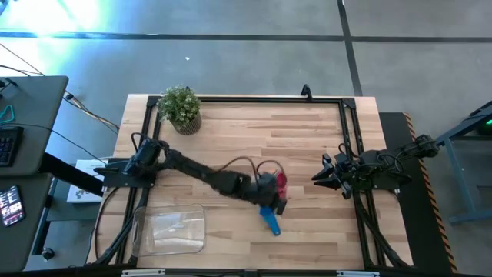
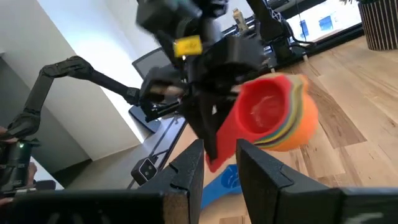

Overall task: Nest measuring cups in basket
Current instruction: Move the nested measuring cup to the center of the table

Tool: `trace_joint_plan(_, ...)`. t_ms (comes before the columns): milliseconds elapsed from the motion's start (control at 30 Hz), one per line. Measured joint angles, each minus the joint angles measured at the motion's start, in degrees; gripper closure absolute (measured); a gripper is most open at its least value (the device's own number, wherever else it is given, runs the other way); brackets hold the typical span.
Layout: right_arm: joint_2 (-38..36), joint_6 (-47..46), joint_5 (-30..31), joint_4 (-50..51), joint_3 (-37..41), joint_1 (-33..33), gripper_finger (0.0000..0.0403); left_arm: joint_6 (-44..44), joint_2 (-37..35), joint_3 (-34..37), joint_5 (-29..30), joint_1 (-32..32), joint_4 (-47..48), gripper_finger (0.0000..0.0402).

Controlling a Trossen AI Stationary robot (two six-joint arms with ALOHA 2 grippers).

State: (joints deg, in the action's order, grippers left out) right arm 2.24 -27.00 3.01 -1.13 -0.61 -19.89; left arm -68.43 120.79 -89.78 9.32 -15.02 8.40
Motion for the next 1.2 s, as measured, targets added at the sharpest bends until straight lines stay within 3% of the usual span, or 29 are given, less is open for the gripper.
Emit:
trace_joint_plan(633,0.06,0.00,0.02,0.00,0.01,0.01,0.0316,7.22,3.53,0.02,-27.21,12.60,-12.46,0.0331)
trace_joint_plan(1200,0.01,0.01,0.02,0.00,0.01,0.00,0.0316,6.17,11.16,-0.03,-37.38,13.45,-21.70,0.0330)
